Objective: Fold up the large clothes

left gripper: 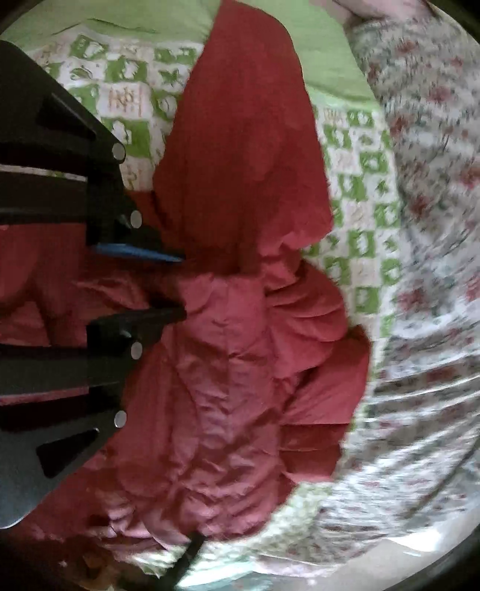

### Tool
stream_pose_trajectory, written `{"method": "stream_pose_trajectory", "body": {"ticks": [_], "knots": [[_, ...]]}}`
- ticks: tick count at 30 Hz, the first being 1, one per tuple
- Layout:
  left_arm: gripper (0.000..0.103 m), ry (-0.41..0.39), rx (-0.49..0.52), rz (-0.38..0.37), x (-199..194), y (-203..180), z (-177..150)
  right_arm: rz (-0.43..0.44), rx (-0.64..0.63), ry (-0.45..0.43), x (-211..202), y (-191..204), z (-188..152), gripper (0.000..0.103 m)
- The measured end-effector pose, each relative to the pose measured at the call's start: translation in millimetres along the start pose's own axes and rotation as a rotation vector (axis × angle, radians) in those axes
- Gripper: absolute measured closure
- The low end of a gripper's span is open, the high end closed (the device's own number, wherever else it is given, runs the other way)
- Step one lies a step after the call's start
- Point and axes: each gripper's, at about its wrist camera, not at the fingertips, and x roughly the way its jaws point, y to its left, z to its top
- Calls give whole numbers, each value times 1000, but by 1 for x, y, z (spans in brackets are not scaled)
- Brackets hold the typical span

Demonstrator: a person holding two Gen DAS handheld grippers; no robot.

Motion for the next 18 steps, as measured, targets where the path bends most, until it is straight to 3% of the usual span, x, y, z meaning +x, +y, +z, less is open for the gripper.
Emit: {"method": "stream_pose_trajectory", "body": {"ticks": [2,5,8,14,18], "knots": [[81,-48,-30,-29,-18,4,-1,-13,8,6,6,-3,-4,38],[81,-83,-28,-130,-36,-3,-2,-40,3,8,13,-3,-8,37],[81,-53,8,-192,-29,-24,-5,-82,-25,16,21,0,-11,35],[81,68,54,-131,28,-51,-16,-132,-57,34,29,4,-12,32],[81,88,39,-134,48,-47,-22,-146,-54,40,13,15,-7,32]]}}
